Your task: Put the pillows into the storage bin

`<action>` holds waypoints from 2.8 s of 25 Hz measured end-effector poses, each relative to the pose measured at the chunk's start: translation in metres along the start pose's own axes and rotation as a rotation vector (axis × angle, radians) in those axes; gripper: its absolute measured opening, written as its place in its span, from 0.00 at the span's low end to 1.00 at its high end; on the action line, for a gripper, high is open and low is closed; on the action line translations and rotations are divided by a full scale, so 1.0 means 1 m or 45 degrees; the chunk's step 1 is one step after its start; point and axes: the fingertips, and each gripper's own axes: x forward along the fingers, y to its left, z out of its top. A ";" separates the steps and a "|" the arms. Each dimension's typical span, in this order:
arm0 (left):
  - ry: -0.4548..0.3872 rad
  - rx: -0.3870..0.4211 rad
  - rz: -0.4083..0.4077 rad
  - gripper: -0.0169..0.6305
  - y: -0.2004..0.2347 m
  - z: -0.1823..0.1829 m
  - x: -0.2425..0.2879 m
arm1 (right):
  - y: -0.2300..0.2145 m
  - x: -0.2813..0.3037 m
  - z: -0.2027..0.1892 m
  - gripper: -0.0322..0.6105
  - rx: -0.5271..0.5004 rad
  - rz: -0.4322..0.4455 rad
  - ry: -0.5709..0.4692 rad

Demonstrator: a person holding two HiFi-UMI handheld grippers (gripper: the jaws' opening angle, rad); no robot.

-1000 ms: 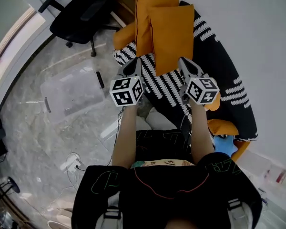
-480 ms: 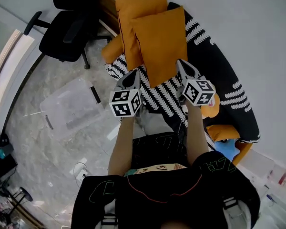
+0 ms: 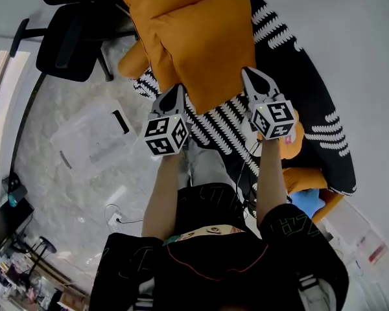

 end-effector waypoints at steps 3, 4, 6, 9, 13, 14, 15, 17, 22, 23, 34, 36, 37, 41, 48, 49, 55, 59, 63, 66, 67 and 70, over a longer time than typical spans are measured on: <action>0.061 -0.047 0.028 0.02 0.004 -0.027 0.028 | -0.037 0.018 -0.029 0.05 0.028 0.017 0.028; 0.074 -0.058 0.037 0.02 0.003 -0.034 0.037 | -0.052 0.022 -0.036 0.05 0.031 0.013 0.037; 0.088 -0.055 0.064 0.02 0.003 -0.039 0.052 | -0.073 0.033 -0.046 0.05 0.034 0.009 0.051; 0.114 -0.028 0.097 0.02 0.002 -0.043 0.067 | -0.091 0.048 -0.064 0.05 0.050 0.031 0.086; 0.149 -0.021 0.126 0.02 0.003 -0.054 0.089 | -0.125 0.065 -0.086 0.06 0.066 0.043 0.132; 0.163 -0.019 0.138 0.02 0.004 -0.058 0.093 | -0.133 0.068 -0.089 0.08 0.073 0.044 0.134; 0.178 -0.023 0.149 0.05 0.005 -0.063 0.097 | -0.141 0.072 -0.093 0.09 0.079 0.050 0.136; 0.218 -0.041 0.155 0.23 0.006 -0.076 0.106 | -0.155 0.080 -0.101 0.18 0.090 0.079 0.157; 0.357 -0.014 0.174 0.52 0.007 -0.103 0.132 | -0.176 0.105 -0.116 0.44 0.104 0.193 0.212; 0.372 -0.009 0.194 0.58 0.010 -0.106 0.137 | -0.178 0.111 -0.118 0.49 0.105 0.220 0.217; 0.472 0.043 0.391 0.64 0.038 -0.125 0.176 | -0.189 0.177 -0.161 0.76 0.322 0.346 0.333; 0.493 0.039 0.423 0.64 0.041 -0.128 0.181 | -0.185 0.180 -0.165 0.76 0.379 0.354 0.315; 0.496 0.037 0.427 0.63 0.042 -0.130 0.183 | -0.184 0.179 -0.167 0.75 0.395 0.349 0.307; 0.479 0.010 0.380 0.52 0.042 -0.135 0.180 | -0.174 0.169 -0.170 0.63 0.425 0.311 0.314; 0.430 -0.086 0.300 0.15 0.038 -0.135 0.163 | -0.145 0.143 -0.158 0.30 0.358 0.140 0.384; 0.439 -0.097 0.301 0.13 0.037 -0.132 0.157 | -0.141 0.137 -0.155 0.27 0.364 0.127 0.374; 0.428 -0.116 0.299 0.04 0.040 -0.127 0.113 | -0.103 0.098 -0.128 0.20 0.346 0.101 0.326; 0.389 -0.178 0.322 0.04 0.047 -0.131 0.069 | -0.066 0.082 -0.110 0.15 0.313 0.123 0.288; 0.344 -0.252 0.347 0.03 0.062 -0.137 0.019 | -0.017 0.072 -0.095 0.11 0.242 0.171 0.300; 0.296 -0.300 0.363 0.03 0.073 -0.132 -0.016 | 0.022 0.067 -0.078 0.10 0.174 0.218 0.308; 0.277 -0.314 0.367 0.03 0.079 -0.129 -0.027 | 0.035 0.066 -0.072 0.10 0.154 0.233 0.307; 0.216 -0.345 0.386 0.03 0.101 -0.119 -0.062 | 0.078 0.072 -0.057 0.09 0.100 0.280 0.305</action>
